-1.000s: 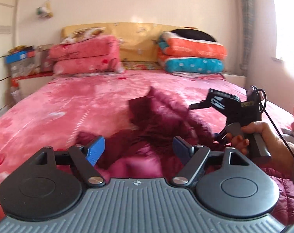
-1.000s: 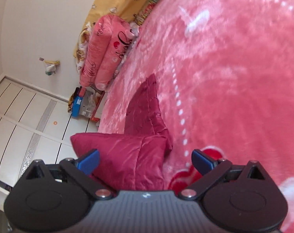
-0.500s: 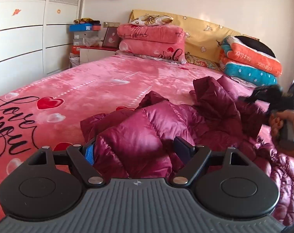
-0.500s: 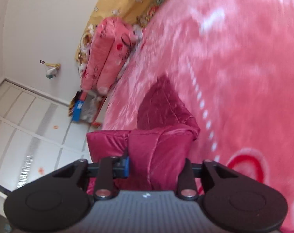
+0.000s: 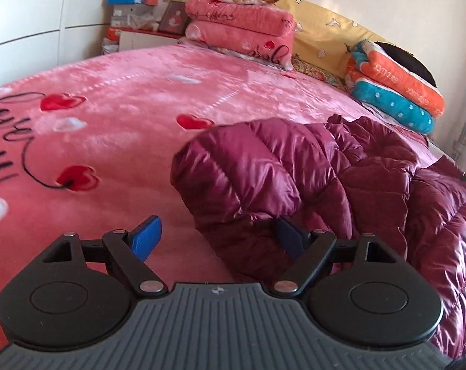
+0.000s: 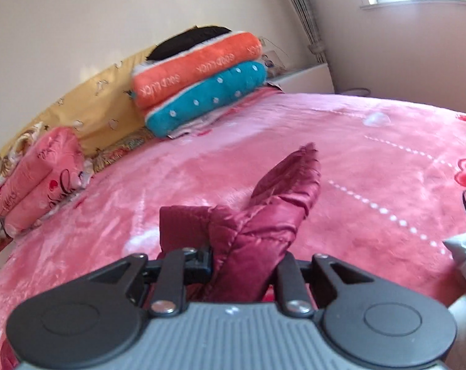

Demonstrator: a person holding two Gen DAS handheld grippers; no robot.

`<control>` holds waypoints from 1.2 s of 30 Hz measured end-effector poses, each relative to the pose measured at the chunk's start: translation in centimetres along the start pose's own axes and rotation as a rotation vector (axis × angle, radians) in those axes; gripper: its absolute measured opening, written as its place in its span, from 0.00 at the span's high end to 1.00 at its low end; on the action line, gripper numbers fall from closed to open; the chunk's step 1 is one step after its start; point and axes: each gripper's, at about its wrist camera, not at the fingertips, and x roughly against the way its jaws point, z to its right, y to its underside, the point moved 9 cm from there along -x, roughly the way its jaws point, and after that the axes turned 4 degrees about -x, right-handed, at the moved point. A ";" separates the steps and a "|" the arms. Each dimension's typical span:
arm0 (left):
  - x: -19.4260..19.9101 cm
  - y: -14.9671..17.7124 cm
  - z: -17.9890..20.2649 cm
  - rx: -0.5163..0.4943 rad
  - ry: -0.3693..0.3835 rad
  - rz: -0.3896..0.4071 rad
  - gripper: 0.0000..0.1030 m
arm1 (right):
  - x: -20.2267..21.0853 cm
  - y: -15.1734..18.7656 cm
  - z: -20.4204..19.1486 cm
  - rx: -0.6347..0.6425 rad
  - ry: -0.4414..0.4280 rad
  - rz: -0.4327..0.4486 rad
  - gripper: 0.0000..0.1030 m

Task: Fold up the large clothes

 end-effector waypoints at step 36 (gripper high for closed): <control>-3.8 -7.6 3.1 -0.233 0.017 -0.088 0.29 | 13.3 15.1 3.7 0.621 -0.240 -0.380 0.01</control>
